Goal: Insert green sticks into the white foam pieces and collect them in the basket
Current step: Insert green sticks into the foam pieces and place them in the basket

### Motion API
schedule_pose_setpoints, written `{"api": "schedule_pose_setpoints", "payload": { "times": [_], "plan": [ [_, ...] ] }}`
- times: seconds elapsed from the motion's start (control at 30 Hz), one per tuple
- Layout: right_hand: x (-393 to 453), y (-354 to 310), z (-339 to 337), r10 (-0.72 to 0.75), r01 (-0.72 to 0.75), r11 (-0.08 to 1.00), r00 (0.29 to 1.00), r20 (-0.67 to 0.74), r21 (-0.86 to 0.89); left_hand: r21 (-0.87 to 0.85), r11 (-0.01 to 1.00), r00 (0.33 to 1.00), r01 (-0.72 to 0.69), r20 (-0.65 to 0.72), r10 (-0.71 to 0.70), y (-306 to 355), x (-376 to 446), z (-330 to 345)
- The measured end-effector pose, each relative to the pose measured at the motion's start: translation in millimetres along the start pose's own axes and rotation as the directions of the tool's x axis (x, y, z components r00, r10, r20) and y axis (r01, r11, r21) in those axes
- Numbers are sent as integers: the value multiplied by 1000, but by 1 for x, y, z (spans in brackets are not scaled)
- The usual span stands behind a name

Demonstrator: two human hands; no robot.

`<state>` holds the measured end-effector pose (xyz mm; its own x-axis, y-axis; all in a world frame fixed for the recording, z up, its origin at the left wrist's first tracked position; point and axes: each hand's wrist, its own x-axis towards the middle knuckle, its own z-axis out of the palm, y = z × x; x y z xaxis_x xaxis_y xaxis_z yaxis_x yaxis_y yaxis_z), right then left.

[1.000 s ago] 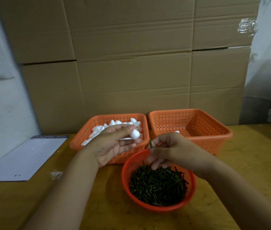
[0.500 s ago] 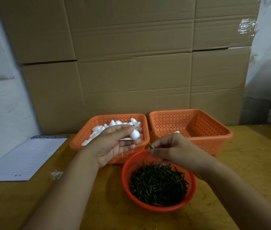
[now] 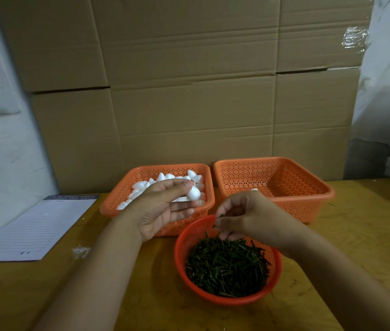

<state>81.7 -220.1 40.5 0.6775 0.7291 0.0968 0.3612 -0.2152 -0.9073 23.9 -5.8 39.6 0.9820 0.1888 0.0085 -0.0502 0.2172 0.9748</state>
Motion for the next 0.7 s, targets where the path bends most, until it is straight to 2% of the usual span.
{"api": "schedule_pose_setpoints", "payload": {
  "times": [0.13, 0.37, 0.5, 0.7],
  "plan": [
    [0, 2, 0, -15, 16, 997, 1000, 17, -82, 37, 999, 999, -35, -4, 35, -1, 0, 0],
    [2, 7, 0, -27, 53, 959, 995, 95, -279, 152, 973, 984, -172, 81, 161, 2, -3, 2],
    [2, 8, -1, -42, 73, 944, 994, 102, -321, 218, 946, 969, -242, 104, 224, 4, -5, 7],
    [3, 9, -1, -58, 90, 934, 993, 103, -346, 16, 978, 973, -207, 107, 204, 10, -8, 16]
  ]
}}
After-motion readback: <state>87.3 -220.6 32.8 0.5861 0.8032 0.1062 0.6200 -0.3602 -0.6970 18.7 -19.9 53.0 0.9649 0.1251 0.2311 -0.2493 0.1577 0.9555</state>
